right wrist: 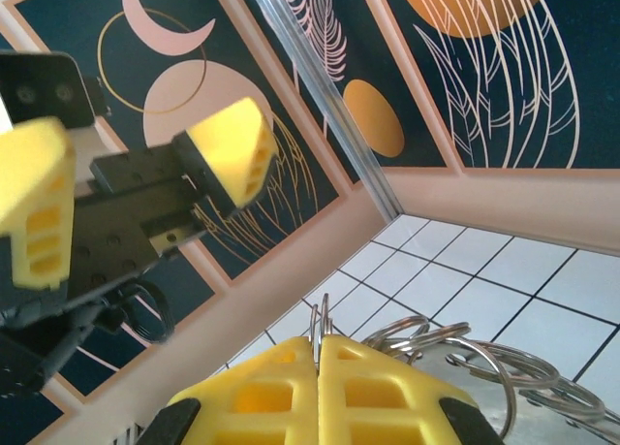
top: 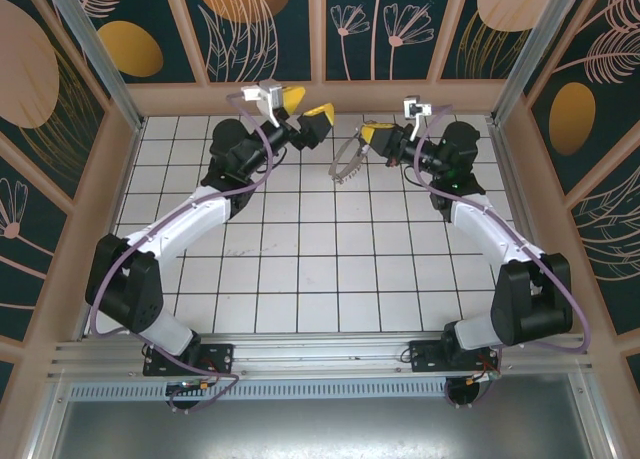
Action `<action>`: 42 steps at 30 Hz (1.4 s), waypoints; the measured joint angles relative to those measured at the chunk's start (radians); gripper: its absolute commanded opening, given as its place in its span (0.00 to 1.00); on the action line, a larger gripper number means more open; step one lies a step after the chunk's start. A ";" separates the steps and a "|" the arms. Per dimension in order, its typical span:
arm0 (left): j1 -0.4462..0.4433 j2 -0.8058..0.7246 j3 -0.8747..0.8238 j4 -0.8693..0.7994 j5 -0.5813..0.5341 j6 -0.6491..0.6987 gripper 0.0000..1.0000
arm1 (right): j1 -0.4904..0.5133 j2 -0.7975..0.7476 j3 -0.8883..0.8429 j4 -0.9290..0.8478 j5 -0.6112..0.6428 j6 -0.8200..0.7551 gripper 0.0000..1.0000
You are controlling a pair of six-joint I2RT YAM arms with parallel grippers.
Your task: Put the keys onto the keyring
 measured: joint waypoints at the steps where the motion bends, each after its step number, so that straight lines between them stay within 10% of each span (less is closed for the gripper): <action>1: 0.000 -0.002 0.018 -0.031 -0.031 0.017 0.99 | 0.000 0.005 0.014 -0.019 0.000 -0.014 0.00; 21: 0.000 0.080 0.206 -0.426 -0.255 0.320 0.99 | -0.004 0.182 0.307 -0.377 -0.020 -0.215 0.00; 42: 0.077 0.135 0.257 -0.535 -0.093 0.319 0.99 | -0.028 0.349 0.519 -0.718 -0.087 -0.411 0.00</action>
